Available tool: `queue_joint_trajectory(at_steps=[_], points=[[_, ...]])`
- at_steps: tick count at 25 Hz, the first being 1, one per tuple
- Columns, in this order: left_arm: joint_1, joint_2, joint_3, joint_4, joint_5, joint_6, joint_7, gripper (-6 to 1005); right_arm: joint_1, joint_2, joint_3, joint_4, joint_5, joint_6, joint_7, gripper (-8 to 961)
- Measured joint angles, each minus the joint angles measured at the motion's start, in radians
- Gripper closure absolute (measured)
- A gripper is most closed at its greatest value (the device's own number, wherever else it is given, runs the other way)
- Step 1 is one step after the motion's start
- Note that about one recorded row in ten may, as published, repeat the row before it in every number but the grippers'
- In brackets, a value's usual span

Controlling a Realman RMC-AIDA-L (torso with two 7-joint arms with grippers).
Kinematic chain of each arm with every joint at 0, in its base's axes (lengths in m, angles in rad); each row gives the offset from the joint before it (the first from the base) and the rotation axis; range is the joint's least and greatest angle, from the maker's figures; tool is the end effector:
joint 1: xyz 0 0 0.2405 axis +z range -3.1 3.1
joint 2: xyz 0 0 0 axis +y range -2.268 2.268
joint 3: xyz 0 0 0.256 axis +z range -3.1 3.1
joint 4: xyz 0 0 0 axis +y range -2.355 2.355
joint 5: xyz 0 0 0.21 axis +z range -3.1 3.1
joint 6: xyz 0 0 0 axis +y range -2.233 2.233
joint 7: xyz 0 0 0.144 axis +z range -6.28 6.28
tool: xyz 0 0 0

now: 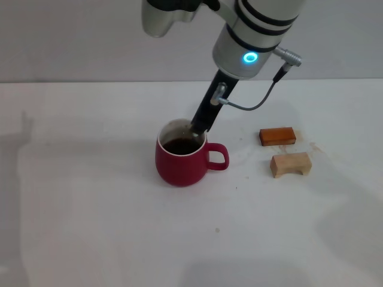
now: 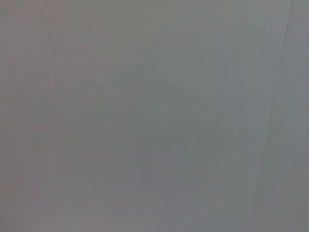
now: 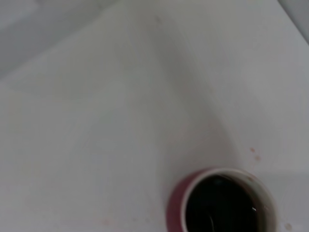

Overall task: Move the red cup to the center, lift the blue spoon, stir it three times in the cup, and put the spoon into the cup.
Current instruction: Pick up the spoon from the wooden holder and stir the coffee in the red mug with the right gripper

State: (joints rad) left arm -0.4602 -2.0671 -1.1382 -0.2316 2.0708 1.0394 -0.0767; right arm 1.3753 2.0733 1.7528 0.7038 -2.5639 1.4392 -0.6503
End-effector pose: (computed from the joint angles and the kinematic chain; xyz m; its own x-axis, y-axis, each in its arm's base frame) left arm -0.3583 0.3531 0.0356 0.5785 -0.0894 0.8108 0.7990 0.2622 -0.5412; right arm 0.0115 0.4189 -0.0623 0.8511 -0.3206 0.4158 -0.2077 -0.9329 -0.2941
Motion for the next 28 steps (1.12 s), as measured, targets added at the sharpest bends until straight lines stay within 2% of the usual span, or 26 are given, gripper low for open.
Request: queue_joint_trajectory(at_steps=[6,12,28], points=[[-0.001,0.001,0.0,-0.002,0.0,0.0,0.0,137,0.005,0.002,-0.041,-0.011,0.023,-0.069,0.005,821],[-0.001,0.001,0.0,-0.002,0.0,0.001,0.0,137,-0.002,0.0,-0.04,-0.008,-0.003,-0.098,0.016,821],[0.007,0.001,0.0,-0.002,0.0,0.003,-0.018,137,-0.014,0.003,-0.038,0.018,-0.003,-0.027,0.023,820]])
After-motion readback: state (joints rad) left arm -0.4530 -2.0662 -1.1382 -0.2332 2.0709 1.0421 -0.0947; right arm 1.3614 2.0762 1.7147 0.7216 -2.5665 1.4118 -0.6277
